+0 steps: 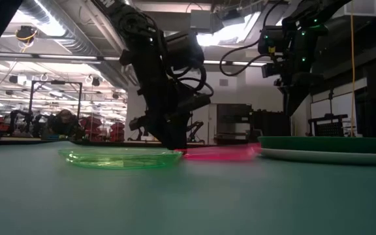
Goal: Stack plastic plates
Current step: Stack the light pink plate on top of the right light green plate
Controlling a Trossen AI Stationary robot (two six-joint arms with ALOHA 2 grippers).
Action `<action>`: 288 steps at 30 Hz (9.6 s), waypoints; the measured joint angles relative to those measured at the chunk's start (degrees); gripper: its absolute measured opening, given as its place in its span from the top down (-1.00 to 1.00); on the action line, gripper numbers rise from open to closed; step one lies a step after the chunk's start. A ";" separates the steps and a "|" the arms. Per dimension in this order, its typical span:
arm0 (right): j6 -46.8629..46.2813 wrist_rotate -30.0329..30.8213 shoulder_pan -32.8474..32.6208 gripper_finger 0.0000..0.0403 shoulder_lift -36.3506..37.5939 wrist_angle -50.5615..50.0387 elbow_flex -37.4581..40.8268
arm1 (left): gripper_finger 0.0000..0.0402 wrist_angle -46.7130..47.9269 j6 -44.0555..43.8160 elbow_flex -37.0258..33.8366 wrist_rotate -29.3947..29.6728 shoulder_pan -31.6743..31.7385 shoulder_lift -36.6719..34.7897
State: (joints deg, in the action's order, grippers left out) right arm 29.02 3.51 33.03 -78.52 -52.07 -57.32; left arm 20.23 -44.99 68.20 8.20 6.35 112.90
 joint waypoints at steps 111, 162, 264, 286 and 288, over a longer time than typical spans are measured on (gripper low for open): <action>-17.09 -16.22 -0.06 0.61 11.72 12.13 -0.04 | 1.00 -25.16 21.70 -0.09 7.94 5.56 -7.98; -16.72 -15.55 -0.06 0.61 11.69 14.28 -0.04 | 1.00 -32.83 24.72 -0.09 13.79 5.79 -7.95; -4.55 -10.54 -0.02 1.00 1.18 -12.04 0.02 | 0.66 -33.49 24.21 -0.08 13.14 4.39 -7.97; -4.66 -10.41 -0.02 0.99 -0.87 -11.98 0.02 | 0.66 -33.49 24.21 -0.07 13.14 4.37 -7.96; -4.68 -10.41 -0.02 0.94 -0.87 -11.96 0.02 | 0.66 -33.49 24.22 -0.09 13.14 4.37 -7.95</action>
State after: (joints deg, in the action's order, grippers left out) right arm 24.34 -6.90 33.01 -79.40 -64.03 -57.30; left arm -13.26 -20.78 68.12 21.34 10.72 104.95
